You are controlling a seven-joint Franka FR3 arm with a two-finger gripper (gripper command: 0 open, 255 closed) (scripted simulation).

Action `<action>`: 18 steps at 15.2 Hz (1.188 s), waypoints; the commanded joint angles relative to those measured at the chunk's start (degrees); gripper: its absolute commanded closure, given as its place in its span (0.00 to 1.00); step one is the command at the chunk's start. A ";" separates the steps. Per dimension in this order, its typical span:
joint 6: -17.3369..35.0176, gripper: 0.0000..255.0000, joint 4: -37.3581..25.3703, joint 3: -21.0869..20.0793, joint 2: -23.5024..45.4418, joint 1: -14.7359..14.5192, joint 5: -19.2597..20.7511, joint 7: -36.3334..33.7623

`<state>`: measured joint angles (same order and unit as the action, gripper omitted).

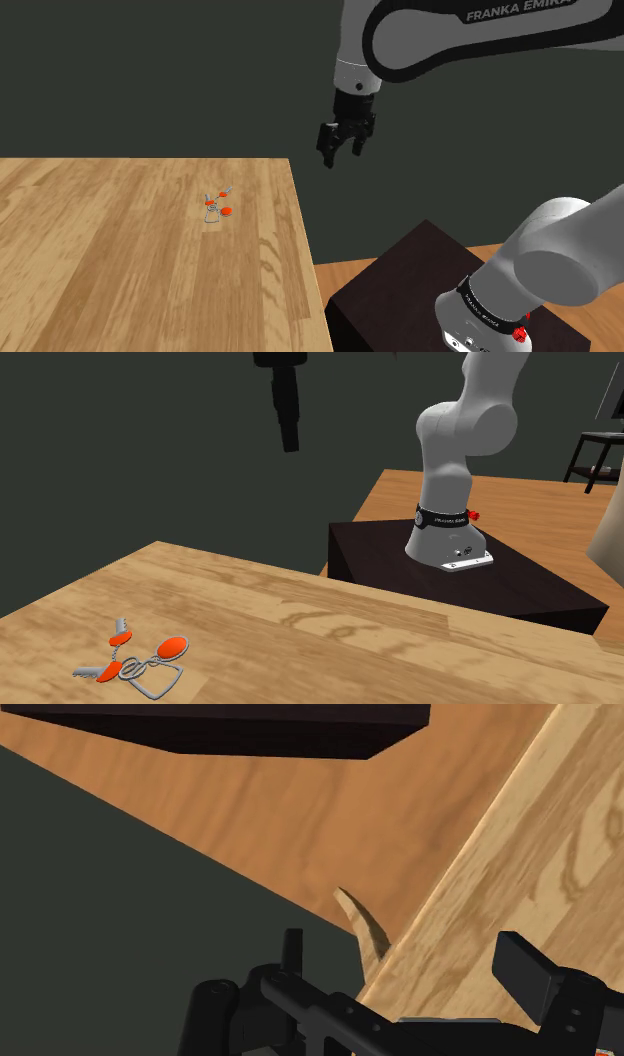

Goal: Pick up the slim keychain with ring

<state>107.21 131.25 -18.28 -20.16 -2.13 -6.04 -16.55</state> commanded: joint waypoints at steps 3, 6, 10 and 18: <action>3.16 0.00 -4.80 -3.70 7.96 -0.49 1.19 -6.27; 5.01 0.00 -9.24 -5.94 14.53 -0.96 3.27 -11.03; 6.45 0.00 -16.26 -7.95 23.80 -2.36 7.20 -17.50; 5.23 0.00 -34.79 -7.96 43.14 -8.78 15.80 -28.45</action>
<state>112.45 98.29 -26.47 21.00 -10.22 8.92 -44.06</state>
